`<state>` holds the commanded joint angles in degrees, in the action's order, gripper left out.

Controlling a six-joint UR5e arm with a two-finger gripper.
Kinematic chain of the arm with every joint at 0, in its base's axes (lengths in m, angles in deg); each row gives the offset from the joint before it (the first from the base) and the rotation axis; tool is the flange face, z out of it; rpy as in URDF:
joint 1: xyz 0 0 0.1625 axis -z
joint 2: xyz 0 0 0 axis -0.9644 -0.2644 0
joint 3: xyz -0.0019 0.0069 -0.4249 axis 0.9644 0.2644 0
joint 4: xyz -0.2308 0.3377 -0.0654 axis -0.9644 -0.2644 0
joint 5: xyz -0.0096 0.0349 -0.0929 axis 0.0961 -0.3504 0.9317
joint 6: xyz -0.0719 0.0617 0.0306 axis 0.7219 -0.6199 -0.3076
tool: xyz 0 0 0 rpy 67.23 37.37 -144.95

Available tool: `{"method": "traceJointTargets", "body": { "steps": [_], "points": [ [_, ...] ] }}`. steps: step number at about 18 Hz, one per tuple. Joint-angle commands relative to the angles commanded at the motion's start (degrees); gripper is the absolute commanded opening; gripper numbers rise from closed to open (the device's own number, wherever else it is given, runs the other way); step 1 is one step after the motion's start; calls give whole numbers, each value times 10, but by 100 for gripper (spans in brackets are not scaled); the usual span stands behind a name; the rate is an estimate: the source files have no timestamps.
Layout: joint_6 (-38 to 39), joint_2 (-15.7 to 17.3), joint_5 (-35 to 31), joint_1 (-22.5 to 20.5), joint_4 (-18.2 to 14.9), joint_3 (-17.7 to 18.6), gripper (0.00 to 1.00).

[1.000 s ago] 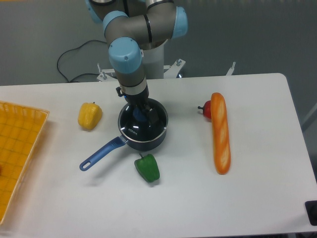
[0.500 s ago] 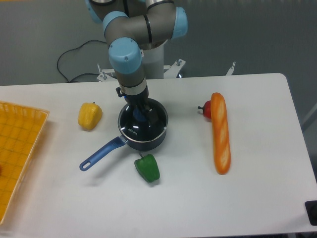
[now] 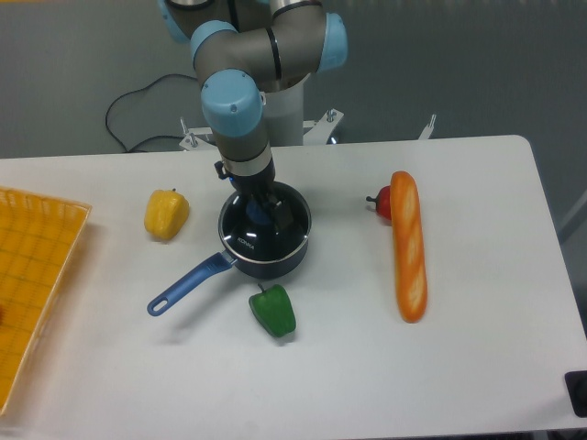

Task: Open the lid
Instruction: 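Close the gripper on the blue lid knob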

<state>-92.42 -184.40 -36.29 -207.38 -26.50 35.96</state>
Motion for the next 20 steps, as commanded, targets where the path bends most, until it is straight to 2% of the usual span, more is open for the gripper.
{"method": "traceJointTargets", "body": {
  "steps": [9, 16, 20],
  "points": [
    [1, 0, 0, 0, -1, 0, 99],
    [1, 0, 0, 0, -2, -2, 82],
    [2, -4, 0, 0, -2, -5, 79]
  ]
}}
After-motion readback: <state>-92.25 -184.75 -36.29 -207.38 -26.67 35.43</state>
